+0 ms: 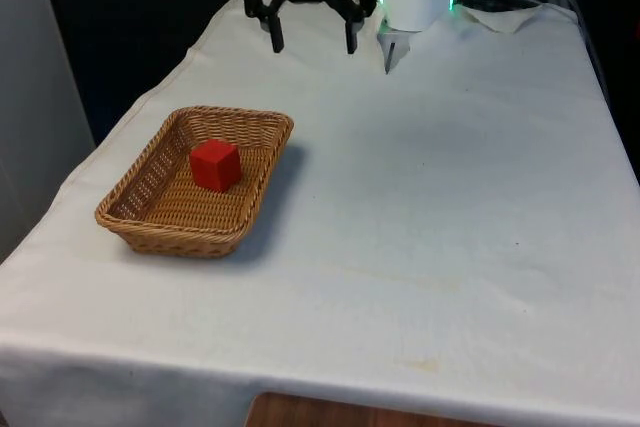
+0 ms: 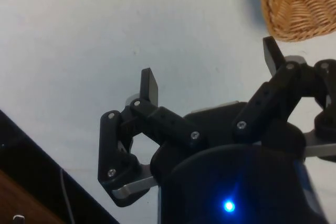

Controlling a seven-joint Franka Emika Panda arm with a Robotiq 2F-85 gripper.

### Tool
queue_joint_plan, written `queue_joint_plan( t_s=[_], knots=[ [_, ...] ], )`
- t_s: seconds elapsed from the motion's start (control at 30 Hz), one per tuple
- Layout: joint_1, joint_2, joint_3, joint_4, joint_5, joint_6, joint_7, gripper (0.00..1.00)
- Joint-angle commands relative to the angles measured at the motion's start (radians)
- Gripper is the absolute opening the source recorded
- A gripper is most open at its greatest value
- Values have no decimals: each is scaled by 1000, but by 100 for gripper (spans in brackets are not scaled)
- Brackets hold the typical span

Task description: Pick up the cube and place it into the basket.

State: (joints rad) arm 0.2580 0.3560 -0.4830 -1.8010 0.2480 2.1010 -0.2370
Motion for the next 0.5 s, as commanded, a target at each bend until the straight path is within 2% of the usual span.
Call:
queue_joint_plan(
  t_s=[0.0, 0.03, 0.27, 0.3, 0.33, 0.37, 0.47],
  knots=[
    [0, -3, 5, -3, -2, 0, 0, 100],
    [9, -14, 6, -16, -13, 7, 8, 100],
    [10, -29, 36, -32, -19, 7, 8, 100],
    [9, -33, 44, -36, -21, 7, 8, 100],
    [1, -24, 49, -25, -12, 0, 0, 100],
    [9, -35, 49, -38, -22, 7, 8, 100],
    [9, -43, 63, -47, -26, 8, 8, 100]
  ],
)
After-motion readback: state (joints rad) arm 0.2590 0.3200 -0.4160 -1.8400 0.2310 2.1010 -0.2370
